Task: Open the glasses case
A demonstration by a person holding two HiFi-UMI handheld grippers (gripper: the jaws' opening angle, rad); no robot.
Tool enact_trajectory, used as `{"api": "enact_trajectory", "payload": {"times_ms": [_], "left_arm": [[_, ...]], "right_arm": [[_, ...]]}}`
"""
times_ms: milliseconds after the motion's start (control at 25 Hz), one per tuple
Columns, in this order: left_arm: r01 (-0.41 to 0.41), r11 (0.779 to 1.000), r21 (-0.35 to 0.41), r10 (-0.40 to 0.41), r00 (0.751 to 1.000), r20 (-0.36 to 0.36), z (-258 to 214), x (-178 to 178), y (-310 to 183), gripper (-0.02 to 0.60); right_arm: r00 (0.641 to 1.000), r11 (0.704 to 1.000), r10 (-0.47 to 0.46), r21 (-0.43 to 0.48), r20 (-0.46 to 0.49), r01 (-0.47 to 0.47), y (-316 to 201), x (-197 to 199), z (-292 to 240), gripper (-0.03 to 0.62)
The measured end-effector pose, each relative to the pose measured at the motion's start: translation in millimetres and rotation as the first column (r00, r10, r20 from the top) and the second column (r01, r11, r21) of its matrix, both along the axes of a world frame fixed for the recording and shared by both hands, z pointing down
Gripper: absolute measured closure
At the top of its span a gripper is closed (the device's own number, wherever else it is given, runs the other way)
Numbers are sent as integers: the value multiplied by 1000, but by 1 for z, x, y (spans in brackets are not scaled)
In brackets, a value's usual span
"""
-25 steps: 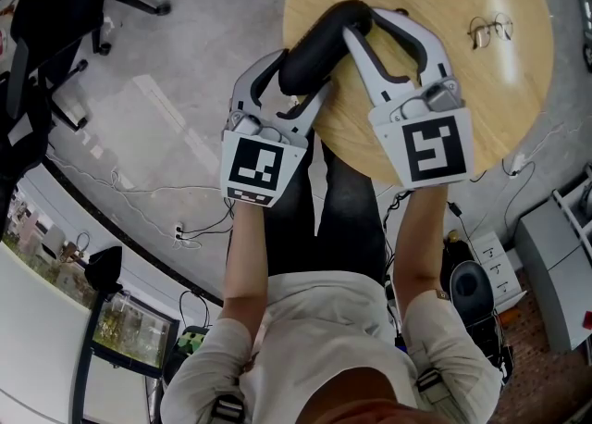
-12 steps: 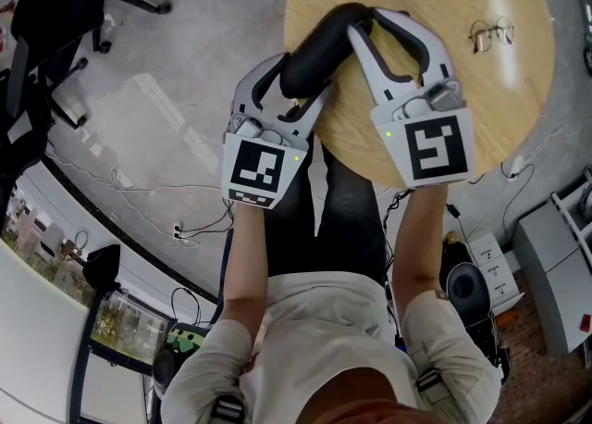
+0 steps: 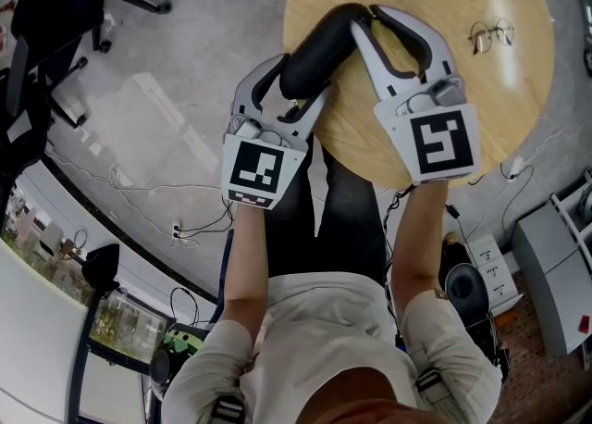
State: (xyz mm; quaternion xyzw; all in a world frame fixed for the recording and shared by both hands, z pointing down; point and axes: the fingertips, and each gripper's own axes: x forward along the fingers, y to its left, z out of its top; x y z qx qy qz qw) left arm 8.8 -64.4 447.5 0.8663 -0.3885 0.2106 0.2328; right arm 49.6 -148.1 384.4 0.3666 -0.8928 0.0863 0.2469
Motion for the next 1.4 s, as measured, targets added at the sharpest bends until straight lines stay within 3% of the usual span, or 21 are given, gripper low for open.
{"api": "enact_trajectory", "payload": {"times_ms": [200, 640, 960, 1160, 1400], "left_arm": [[1, 1000, -1, -1, 1000, 3, 0, 0, 1, 288], [4, 1000, -6, -4, 1000, -4, 0, 0, 1, 288], [-3, 1000, 0, 3, 1000, 9, -1, 0, 2, 288], [1, 1000, 5, -1, 1000, -1, -1, 0, 1, 284], [-5, 1000, 4, 5, 1000, 15, 0, 1, 3, 270]], "right_arm": [[999, 999, 29, -15, -33, -30, -6, 12, 12, 537], [999, 997, 38, -60, 0, -38, -14, 16, 20, 546], [995, 993, 71, -92, -75, -78, -15, 30, 42, 560], [993, 992, 115, -53, -20, -116, -12, 30, 25, 559], [998, 999, 46, -12, 49, -46, -1, 3, -5, 488]]}}
